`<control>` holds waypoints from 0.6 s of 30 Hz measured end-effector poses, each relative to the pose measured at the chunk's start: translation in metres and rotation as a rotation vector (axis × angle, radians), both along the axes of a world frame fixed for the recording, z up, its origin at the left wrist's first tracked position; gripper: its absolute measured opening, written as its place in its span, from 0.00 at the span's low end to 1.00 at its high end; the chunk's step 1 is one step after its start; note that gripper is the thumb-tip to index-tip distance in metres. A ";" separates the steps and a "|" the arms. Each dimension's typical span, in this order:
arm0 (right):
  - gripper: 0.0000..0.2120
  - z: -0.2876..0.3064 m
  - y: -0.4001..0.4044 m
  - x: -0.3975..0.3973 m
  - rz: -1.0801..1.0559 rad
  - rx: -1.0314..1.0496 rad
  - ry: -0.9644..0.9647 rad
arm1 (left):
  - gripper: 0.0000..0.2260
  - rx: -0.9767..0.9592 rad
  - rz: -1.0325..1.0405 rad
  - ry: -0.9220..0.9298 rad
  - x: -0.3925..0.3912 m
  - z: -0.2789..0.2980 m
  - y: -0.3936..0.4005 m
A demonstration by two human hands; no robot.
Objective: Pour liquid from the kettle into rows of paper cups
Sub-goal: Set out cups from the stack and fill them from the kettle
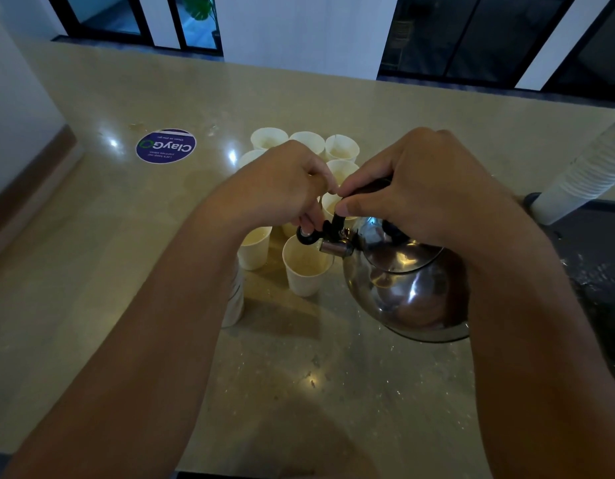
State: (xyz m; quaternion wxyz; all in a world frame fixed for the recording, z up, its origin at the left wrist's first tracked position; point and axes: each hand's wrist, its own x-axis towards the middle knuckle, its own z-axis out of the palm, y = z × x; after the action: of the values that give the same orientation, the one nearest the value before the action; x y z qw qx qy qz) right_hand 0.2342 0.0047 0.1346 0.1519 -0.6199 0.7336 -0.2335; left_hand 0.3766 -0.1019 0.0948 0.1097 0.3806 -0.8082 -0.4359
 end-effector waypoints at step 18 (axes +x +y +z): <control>0.06 0.004 -0.001 0.001 0.009 0.028 0.006 | 0.11 0.064 -0.004 0.042 0.001 -0.001 -0.001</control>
State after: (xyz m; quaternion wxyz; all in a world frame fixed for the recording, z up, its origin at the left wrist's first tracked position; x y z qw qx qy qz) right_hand 0.2351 0.0033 0.1388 0.1595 -0.6216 0.7346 -0.2205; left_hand 0.3776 -0.1030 0.0934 0.1132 0.3731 -0.7921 -0.4697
